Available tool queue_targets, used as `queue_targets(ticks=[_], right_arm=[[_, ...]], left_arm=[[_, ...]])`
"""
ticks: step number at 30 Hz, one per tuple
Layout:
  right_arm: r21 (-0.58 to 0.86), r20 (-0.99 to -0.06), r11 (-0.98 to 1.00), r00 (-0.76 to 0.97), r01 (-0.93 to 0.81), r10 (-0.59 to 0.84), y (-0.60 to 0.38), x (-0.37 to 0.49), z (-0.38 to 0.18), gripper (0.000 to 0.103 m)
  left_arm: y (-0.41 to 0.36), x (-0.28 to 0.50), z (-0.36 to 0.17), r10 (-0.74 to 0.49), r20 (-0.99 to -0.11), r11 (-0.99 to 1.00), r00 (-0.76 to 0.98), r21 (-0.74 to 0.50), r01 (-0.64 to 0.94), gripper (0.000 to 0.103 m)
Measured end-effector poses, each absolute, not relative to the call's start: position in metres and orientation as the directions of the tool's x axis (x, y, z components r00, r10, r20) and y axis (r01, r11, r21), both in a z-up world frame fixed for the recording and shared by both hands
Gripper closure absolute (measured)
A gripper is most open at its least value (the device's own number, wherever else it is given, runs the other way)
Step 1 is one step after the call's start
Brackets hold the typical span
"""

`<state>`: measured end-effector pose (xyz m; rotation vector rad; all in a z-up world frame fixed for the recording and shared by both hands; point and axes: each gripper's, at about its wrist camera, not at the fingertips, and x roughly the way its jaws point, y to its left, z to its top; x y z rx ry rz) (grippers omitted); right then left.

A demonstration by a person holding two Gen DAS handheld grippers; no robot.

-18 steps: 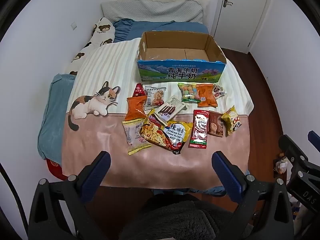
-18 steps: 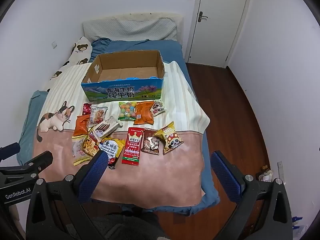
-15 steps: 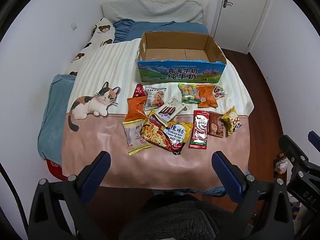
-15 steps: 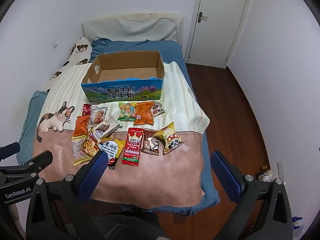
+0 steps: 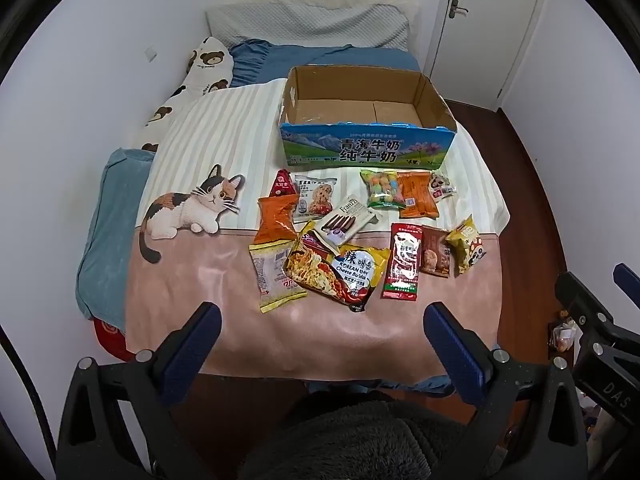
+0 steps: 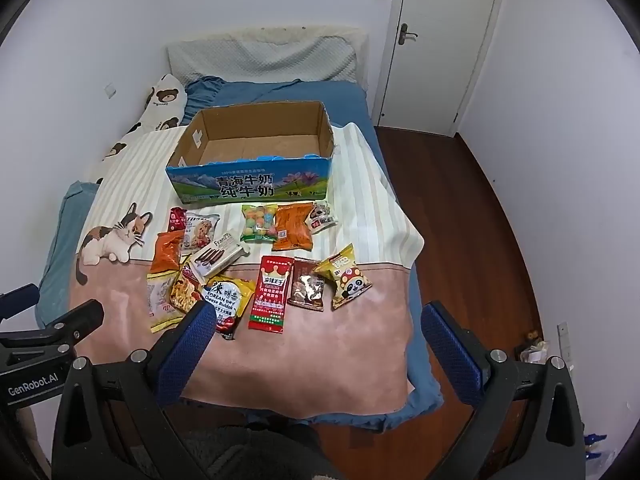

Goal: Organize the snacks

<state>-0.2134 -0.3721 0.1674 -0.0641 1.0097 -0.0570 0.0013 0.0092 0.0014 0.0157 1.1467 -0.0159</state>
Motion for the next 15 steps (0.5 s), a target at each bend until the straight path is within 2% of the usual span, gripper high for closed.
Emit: queue_targets(ticks=[15], right_arm=[[-0.087, -0.837, 0.996, 0.541, 0.014, -0.081, -0.3629, -0.212, 0.1669, 0.0]], left_arm=[[0.0121, 0.0, 0.0045, 0.002, -0.903, 1.0, 0.429, 0.008, 0.013, 0.0]])
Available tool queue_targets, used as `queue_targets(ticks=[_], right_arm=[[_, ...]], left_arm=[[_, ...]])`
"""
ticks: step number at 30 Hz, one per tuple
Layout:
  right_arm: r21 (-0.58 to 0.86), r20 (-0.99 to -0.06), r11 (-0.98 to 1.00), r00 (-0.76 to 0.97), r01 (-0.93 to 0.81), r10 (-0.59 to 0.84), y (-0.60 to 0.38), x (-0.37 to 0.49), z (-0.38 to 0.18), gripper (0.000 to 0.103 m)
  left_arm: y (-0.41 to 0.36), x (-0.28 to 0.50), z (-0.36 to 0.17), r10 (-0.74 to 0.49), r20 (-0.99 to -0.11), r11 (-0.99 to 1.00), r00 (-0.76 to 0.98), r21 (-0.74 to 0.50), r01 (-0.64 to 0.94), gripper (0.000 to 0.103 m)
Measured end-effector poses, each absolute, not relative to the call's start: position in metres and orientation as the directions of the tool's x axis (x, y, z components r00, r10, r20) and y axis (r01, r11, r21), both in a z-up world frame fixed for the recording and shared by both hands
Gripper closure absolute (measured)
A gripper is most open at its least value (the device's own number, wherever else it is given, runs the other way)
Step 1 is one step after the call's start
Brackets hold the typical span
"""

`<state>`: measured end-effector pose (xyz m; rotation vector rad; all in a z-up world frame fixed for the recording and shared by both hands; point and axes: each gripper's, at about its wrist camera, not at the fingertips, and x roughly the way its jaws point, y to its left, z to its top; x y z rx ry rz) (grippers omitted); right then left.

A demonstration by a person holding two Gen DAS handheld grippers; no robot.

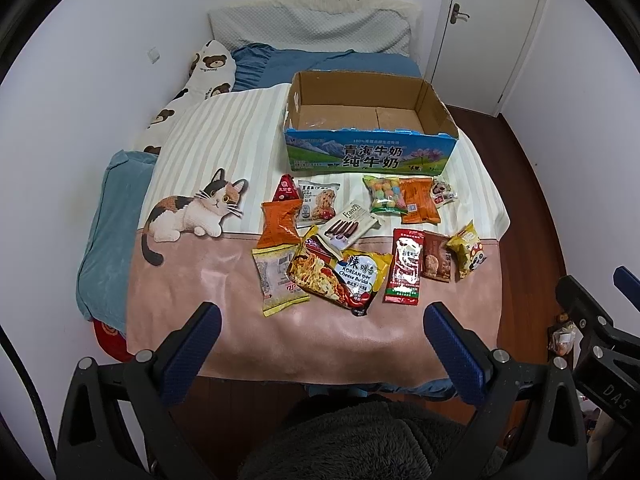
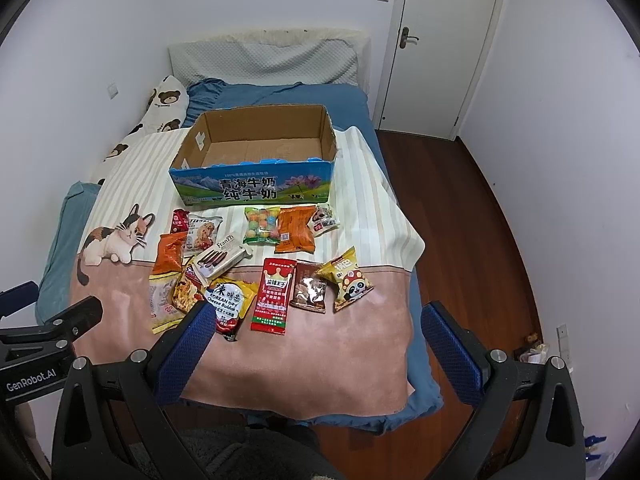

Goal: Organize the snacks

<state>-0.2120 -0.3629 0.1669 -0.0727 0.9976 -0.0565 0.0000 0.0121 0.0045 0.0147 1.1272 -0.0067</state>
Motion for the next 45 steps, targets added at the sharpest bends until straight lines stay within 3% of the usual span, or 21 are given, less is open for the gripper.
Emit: queue_targets(ticks=[45], right_arm=[[-0.075, -0.814, 0.997, 0.578, 0.004, -0.063, -0.364, -0.223, 0.179, 0.0]], left_arm=[[0.005, -0.001, 0.015, -0.008, -0.894, 1.0, 0.447, -0.002, 0.014, 0.0]])
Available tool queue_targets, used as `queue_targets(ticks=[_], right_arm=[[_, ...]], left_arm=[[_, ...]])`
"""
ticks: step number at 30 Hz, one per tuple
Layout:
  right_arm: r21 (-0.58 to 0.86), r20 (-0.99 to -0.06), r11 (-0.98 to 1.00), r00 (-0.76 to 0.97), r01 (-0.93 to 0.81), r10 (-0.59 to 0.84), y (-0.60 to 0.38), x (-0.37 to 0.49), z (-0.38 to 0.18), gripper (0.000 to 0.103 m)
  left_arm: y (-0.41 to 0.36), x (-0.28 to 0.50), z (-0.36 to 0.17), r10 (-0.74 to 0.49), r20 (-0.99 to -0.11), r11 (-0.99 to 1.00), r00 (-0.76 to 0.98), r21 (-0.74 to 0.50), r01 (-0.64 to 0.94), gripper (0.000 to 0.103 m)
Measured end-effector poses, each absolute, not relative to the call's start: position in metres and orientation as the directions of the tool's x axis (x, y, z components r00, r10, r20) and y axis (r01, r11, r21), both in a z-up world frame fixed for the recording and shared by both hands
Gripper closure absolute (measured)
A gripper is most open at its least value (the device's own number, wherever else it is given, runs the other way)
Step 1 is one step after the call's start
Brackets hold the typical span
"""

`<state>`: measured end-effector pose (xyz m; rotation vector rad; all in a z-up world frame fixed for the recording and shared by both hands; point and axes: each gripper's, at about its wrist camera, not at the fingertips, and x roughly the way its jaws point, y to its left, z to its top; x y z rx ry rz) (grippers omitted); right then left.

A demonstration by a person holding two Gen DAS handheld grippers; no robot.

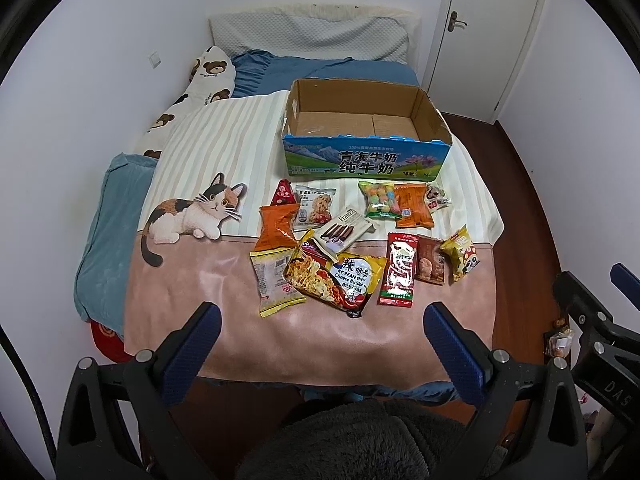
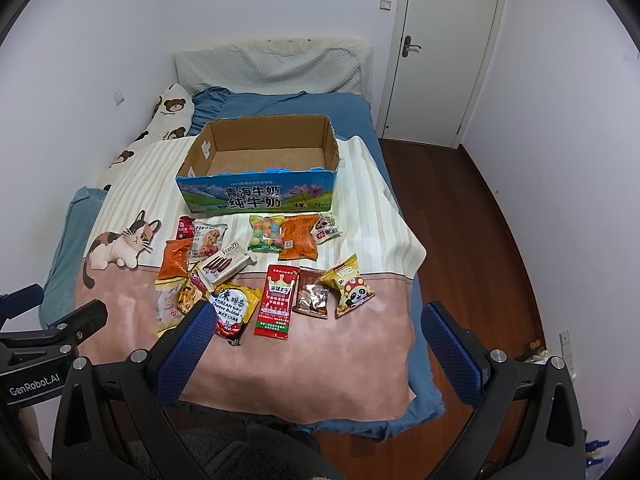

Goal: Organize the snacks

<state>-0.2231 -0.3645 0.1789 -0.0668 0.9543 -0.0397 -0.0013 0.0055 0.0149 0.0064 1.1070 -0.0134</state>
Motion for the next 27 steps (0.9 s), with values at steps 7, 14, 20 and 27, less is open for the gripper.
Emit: queue_targets(ticks=[7, 14, 20, 27], right_arm=[[-0.06, -0.818, 0.998, 0.573, 0.006, -0.053, -0.365, -0.225, 0.179, 0.0], [-0.056, -0.819, 0.998, 0.571, 0.007, -0.05, -0.365, -0.229, 0.18, 0.0], [-0.051, -0.827, 0.999, 0.56, 0.012, -0.049, -0.366, -0.228, 0.175, 0.0], [0.017, -0.869, 0.999, 0.494, 0.042, -0.006, -0.38, -0.208, 0.132, 0.0]], left_arm=[[0.009, -0.007, 0.016, -0.008, -0.893, 1.0, 0.45, -0.003, 0.013, 0.0], [0.008, -0.008, 0.016, -0.011, -0.893, 1.0, 0.45, -0.005, 0.014, 0.0], [0.015, -0.011, 0.011, -0.034, -0.901, 0.999, 0.432, -0.033, 0.009, 0.0], [0.019, 0.016, -0.026, -0.003, -0.915, 1.0, 0.403, -0.002, 0.001, 0.0]])
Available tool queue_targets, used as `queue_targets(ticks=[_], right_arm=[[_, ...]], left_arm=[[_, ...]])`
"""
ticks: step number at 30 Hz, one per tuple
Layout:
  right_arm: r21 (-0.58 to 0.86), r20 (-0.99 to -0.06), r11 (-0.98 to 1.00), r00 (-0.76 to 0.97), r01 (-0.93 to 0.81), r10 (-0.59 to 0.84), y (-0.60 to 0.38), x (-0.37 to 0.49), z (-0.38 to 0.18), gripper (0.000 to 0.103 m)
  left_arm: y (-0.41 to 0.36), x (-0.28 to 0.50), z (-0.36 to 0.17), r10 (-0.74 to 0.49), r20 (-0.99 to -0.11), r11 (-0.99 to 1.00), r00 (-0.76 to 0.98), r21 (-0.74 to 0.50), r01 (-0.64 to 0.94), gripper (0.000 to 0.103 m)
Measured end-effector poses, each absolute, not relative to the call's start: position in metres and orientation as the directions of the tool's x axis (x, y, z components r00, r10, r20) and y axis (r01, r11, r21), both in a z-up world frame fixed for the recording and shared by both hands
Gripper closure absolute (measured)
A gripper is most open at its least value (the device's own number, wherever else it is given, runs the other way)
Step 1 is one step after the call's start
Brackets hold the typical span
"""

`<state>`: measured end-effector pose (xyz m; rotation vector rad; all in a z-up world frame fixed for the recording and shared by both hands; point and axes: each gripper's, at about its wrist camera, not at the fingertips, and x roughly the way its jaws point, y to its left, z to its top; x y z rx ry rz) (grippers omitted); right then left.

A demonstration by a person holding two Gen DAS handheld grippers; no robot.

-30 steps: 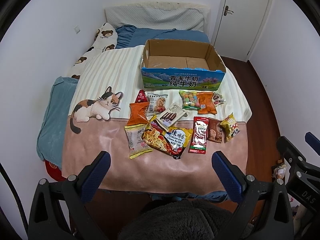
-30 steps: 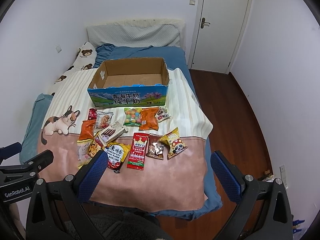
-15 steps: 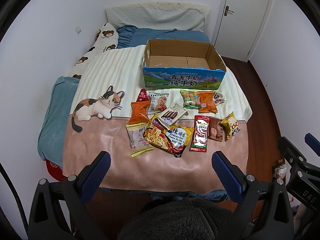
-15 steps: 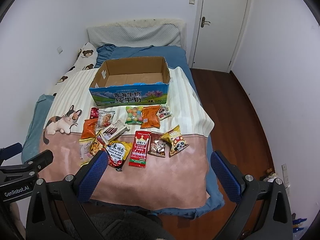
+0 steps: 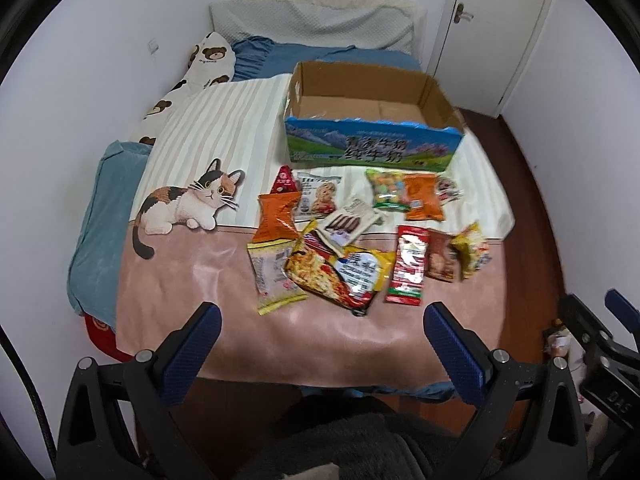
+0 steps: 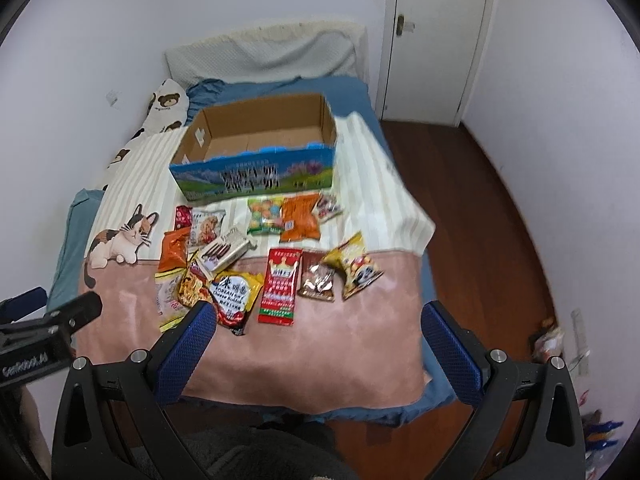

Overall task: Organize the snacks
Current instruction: 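Grasp the yellow Sedaap noodle pack with left tool while right tool grasps red spicy-strip packet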

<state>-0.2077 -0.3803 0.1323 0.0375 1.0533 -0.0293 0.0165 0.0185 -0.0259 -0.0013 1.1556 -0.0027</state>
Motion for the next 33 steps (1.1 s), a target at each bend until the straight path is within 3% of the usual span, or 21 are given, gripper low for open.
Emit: queue_targets(ticks=[7, 10, 15, 21, 27, 33], right_arm=[[0.091, -0.922, 0.993, 0.382, 0.077, 0.055, -0.389, -0.158, 0.045, 0.0], [0.126, -0.943, 0.987, 0.322, 0.099, 0.088, -0.389, -0.134, 0.004, 0.0], [0.177, -0.958, 0.974, 0.251, 0.143, 0.137, -0.387, -0.104, -0.054, 0.005], [0.222, -0.962, 0.955, 0.203, 0.197, 0.181, -0.377, -0.087, -0.105, 0.009], [0.244, -0.963, 0.951, 0.16, 0.189, 0.215, -0.353, -0.072, -0.146, 0.018], [0.24, -0.964, 0.958, 0.159, 0.16, 0.215, -0.335, -0.055, -0.164, 0.03]], left_arm=[[0.054, 0.073, -0.105, -0.036, -0.975, 0.991, 0.22, -0.064, -0.12, 0.0], [0.066, 0.091, -0.153, -0.14, -0.985, 0.963, 0.097, -0.158, -0.218, 0.002], [0.064, 0.112, -0.233, -0.412, -0.91, 0.825, -0.036, -0.356, -0.439, 0.007], [0.048, 0.14, -0.298, -0.528, -0.846, 0.687, -0.07, -0.377, -0.621, 0.009], [0.055, 0.145, -0.317, -0.47, -0.881, 0.632, -0.052, -0.295, -0.717, 0.009], [0.029, 0.147, -0.297, -0.324, -0.944, 0.801, -0.065, -0.238, -0.549, 0.017]])
